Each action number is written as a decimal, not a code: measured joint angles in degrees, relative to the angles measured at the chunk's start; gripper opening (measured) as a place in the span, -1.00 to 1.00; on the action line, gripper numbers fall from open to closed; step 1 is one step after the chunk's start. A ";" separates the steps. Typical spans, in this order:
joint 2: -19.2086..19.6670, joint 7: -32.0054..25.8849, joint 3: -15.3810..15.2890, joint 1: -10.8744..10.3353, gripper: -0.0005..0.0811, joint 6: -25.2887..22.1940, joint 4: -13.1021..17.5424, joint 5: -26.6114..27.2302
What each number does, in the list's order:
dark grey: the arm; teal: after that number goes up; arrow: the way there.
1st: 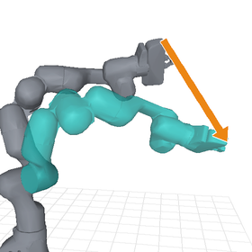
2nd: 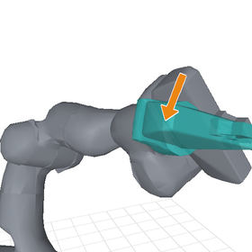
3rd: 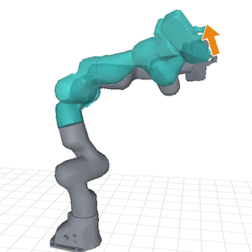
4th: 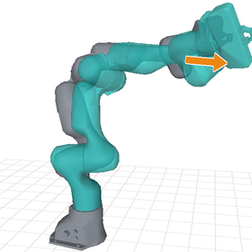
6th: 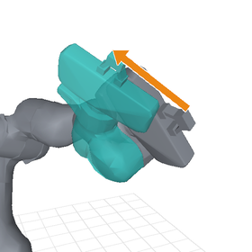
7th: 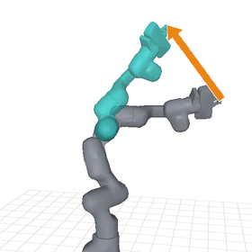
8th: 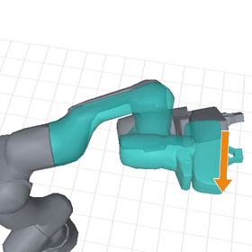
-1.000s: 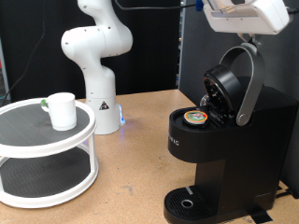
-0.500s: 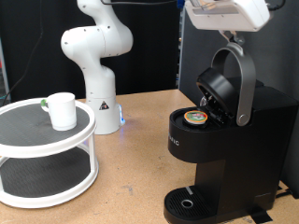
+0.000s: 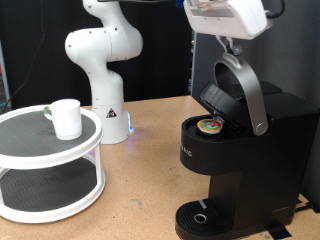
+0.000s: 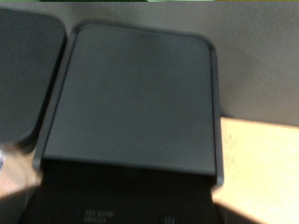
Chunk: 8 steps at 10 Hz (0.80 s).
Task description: Make a cup of coffee with the keurig machine
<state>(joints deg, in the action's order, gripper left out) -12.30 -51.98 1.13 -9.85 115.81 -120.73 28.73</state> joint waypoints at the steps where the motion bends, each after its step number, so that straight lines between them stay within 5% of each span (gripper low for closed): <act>1: 0.12 0.63 0.18 0.60 -0.98 -0.50 -0.01 -1.64; 8: 1.30 0.56 1.10 2.95 -0.98 -0.92 -1.15 -8.43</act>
<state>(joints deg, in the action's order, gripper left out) -11.00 -51.42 2.23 -6.90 114.89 -121.88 20.30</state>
